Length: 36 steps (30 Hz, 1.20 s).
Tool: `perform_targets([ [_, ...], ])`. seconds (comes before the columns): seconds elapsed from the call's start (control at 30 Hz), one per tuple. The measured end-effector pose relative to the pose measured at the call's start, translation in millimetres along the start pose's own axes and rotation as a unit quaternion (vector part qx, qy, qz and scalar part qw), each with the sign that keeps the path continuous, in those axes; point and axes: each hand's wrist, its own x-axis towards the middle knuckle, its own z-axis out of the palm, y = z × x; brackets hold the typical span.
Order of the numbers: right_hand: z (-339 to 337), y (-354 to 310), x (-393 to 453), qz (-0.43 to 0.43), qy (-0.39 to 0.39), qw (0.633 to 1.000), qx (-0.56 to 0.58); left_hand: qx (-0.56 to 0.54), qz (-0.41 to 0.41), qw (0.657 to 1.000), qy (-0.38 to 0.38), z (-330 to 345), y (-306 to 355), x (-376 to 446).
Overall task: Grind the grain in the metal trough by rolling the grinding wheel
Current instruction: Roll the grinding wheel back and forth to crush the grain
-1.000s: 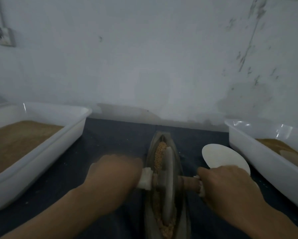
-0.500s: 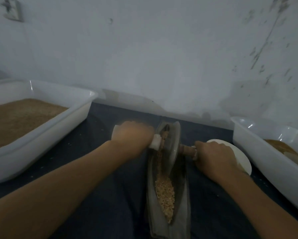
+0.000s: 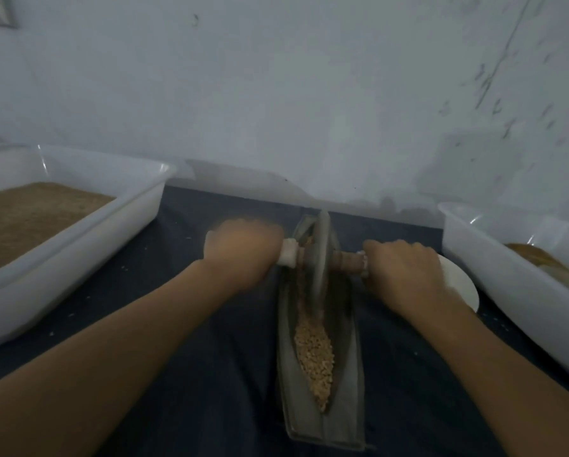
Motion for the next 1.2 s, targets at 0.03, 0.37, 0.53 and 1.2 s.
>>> perform_targets([
  [0.03,2.4,0.1,5.8,0.005,0.01,1.0,-0.005,0.002,-0.002,1.0,0.003,3.1,-0.4,5.2],
  [0.37,-22.7,5.6,-59.0,-0.097,0.009,0.995,0.014,0.013,0.091,0.996,0.022,-23.2,-1.6,-52.4],
  [0.53,-20.9,2.7,-43.5,-0.061,-0.012,0.998,0.002,0.02,0.062,0.998,0.0,-15.6,-3.8,-39.4],
  [1.2,-22.2,4.0,-44.5,-0.068,-0.012,0.998,-0.007,0.004,0.064,0.998,-0.016,-18.2,-4.4,-42.0],
])
